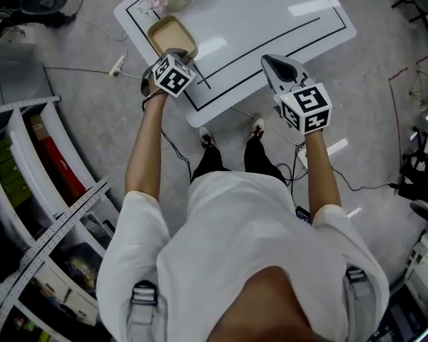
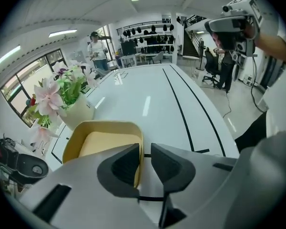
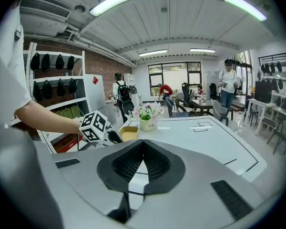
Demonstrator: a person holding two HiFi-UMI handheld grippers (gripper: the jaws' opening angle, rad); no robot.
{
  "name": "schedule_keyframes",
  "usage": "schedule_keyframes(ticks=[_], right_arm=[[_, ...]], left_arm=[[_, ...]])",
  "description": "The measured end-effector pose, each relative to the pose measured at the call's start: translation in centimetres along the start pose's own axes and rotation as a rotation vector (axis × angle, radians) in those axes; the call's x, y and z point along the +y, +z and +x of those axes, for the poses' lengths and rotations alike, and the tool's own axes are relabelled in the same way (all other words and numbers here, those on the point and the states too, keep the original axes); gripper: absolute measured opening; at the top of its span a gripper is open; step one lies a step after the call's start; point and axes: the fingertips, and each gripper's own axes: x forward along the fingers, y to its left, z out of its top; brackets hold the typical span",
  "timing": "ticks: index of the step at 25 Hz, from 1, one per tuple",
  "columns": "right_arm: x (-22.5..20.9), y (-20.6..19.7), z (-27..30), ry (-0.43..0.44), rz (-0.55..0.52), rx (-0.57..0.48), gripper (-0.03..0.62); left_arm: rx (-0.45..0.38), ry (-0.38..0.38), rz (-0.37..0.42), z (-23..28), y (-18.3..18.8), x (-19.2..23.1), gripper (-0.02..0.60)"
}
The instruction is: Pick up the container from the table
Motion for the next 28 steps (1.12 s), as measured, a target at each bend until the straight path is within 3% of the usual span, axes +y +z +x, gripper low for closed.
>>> schedule_keyframes(ticks=[4,10,18,28], right_arm=[[0.3,0.2,-0.6,0.016,-0.003,-0.007,0.017],[0.9,2.1,-2.2,0.025,-0.056,-0.050,0.016],[0.9,7.8,-4.4,-0.023,-0.158,-0.151,0.015],[1.9,14.9,-5.6,-0.072,-0.285,-0.277,0.015]], left_arm=[[0.015,0.017,0.009,0.2,0.1,0.1,0.038],[-0.011,0.072,-0.005,-1.9,0.4,-0.2,0.032],[-0.202,0.191,-0.114,-10.1,2.6,0.7,0.032],[-0.486,0.400,-0.097,-22.9,8.1,3.7,0.032]])
